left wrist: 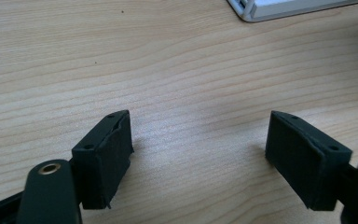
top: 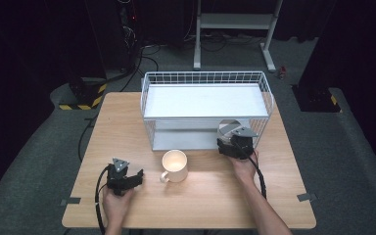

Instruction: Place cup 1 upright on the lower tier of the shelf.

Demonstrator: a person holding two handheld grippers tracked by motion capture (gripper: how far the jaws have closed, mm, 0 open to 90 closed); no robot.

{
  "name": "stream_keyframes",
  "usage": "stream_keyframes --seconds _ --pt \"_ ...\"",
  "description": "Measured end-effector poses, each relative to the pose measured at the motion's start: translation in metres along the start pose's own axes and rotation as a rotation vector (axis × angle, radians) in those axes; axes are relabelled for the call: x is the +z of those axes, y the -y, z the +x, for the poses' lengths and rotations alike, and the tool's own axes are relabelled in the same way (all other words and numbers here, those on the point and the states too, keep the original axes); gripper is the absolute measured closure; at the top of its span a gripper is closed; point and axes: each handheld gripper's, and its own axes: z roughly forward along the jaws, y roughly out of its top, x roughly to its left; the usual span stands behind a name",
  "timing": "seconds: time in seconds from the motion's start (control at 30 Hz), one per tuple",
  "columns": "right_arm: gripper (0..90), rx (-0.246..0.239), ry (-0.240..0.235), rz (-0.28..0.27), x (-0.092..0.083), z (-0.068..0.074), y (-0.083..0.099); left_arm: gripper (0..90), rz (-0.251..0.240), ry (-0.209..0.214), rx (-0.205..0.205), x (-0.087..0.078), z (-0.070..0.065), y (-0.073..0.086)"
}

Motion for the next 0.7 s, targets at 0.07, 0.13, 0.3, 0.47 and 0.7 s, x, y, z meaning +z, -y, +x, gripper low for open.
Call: stream_keyframes --seconds 0.07,0.13,0.3,0.47,0.7 --pt "18.8 0.002 -0.001 0.002 0.0006 -0.0005 -0.0004 22.9 0.000 0.000 0.000 0.0000 0.0000 0.0000" --pt "18.8 0.006 0.001 -0.002 0.0022 -0.0016 -0.0007 23.0 0.000 0.000 0.000 0.0000 0.0001 0.0000" --pt "18.9 0.009 0.014 -0.019 0.0057 -0.0045 -0.0006 23.1 0.000 0.000 -0.001 0.0000 0.0001 0.0000" --pt "18.8 0.026 0.025 -0.009 0.0069 -0.0060 -0.0021 23.2 0.000 -0.001 -0.001 0.0000 0.0001 0.0000" --pt "18.5 0.041 0.039 -0.003 0.0079 -0.0080 -0.0036 23.2 0.000 -0.001 -0.001 0.0000 0.0001 0.0000"
